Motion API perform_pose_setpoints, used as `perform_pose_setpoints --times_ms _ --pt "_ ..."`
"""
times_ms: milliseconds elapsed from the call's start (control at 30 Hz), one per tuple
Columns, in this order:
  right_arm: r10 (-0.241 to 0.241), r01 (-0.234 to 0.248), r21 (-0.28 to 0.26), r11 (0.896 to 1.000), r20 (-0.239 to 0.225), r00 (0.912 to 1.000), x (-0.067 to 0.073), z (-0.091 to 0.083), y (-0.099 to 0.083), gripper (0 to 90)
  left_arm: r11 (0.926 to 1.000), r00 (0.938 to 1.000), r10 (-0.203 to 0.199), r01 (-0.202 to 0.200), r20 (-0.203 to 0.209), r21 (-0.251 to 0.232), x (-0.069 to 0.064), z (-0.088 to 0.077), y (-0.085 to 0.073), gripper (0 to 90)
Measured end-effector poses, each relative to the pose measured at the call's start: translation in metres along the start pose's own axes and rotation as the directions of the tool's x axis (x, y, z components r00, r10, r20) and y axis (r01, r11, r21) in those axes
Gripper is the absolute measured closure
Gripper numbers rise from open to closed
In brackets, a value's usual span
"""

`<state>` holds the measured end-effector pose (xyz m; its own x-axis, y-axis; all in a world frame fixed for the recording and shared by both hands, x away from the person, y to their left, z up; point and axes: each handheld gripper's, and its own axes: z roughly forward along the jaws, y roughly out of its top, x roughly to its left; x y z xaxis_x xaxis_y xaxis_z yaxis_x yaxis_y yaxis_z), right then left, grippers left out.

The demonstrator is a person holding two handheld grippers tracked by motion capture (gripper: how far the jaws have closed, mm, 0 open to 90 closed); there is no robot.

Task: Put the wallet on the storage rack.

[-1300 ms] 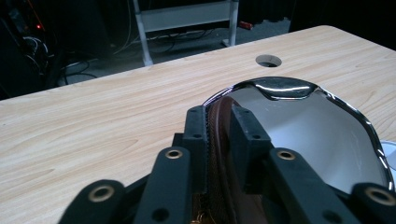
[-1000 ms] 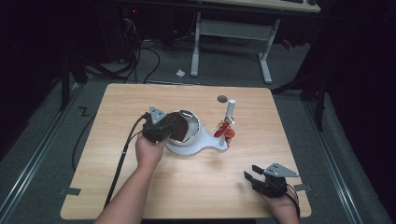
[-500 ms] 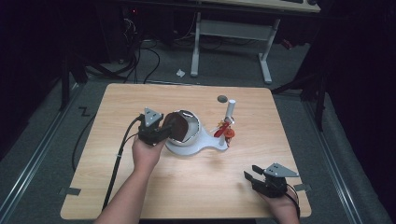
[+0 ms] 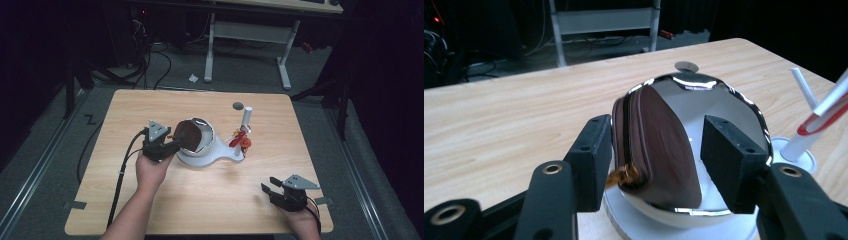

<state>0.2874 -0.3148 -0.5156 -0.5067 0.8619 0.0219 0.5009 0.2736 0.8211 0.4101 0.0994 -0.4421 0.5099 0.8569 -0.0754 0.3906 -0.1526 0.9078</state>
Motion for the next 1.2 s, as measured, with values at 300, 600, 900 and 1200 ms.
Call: perform_pose_setpoints --times_ms 300,600,900,1200 --pt "-0.002 0.002 0.0 1.0 0.004 1.0 0.001 -0.001 0.0 53.6 0.9996 0.9981 -0.023 0.022 0.057 0.02 0.004 -0.019 -0.016 45.8" --pt "-0.01 0.01 0.005 1.0 0.003 0.9999 0.002 0.0 0.0 53.6 0.9968 0.9946 -0.051 0.045 0.09 0.065 0.018 -0.039 -0.043 43.7" --pt "-0.013 0.013 0.01 1.0 0.007 0.9999 0.004 0.001 0.0 53.6 0.9933 0.9888 -0.033 0.016 0.145 0.114 0.033 -0.053 -0.083 41.1" --pt "-0.014 0.014 0.014 1.0 0.011 0.9998 0.006 0.001 -0.001 53.6 0.9751 0.9948 -0.034 0.012 0.096 0.222 0.041 -0.077 -0.121 40.5"
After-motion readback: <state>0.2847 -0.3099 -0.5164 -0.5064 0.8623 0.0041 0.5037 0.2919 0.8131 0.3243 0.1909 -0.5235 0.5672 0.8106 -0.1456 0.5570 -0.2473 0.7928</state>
